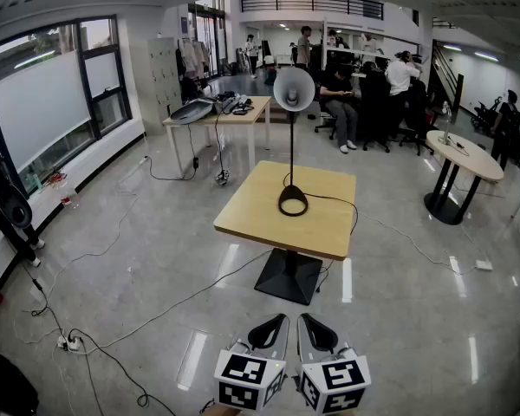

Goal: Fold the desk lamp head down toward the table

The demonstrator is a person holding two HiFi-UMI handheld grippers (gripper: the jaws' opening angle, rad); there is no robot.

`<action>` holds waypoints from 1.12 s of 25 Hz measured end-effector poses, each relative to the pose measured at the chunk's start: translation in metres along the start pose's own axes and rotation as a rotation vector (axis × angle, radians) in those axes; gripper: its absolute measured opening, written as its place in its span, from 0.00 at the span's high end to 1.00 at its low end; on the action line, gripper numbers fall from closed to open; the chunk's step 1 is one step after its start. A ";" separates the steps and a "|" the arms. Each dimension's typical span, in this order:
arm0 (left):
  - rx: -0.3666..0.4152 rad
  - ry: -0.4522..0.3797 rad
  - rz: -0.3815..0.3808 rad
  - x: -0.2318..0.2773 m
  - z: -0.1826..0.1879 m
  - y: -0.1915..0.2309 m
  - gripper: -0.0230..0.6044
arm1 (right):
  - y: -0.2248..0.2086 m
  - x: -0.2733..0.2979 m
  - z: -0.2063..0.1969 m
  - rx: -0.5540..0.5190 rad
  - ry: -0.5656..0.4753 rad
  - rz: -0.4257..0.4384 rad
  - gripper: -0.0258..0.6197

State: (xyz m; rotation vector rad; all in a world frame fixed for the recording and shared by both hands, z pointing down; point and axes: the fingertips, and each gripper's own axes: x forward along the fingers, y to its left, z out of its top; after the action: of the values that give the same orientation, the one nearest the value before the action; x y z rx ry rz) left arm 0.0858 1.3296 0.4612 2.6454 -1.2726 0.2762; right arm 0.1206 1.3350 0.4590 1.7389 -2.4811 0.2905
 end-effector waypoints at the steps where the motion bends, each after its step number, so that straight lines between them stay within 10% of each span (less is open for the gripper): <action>1: -0.002 0.002 0.003 0.000 0.002 -0.004 0.95 | -0.002 -0.004 0.002 -0.002 -0.002 0.000 0.96; 15: -0.001 0.024 -0.004 0.046 0.005 0.007 0.95 | -0.034 0.025 -0.001 -0.005 0.004 -0.007 0.95; 28: -0.018 0.028 -0.084 0.264 0.081 0.247 0.95 | -0.091 0.345 0.064 -0.017 0.032 -0.074 0.95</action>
State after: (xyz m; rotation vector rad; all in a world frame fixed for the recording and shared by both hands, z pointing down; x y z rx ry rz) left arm 0.0600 0.9600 0.4715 2.6618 -1.1472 0.2862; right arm 0.0895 0.9742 0.4707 1.8004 -2.3833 0.2869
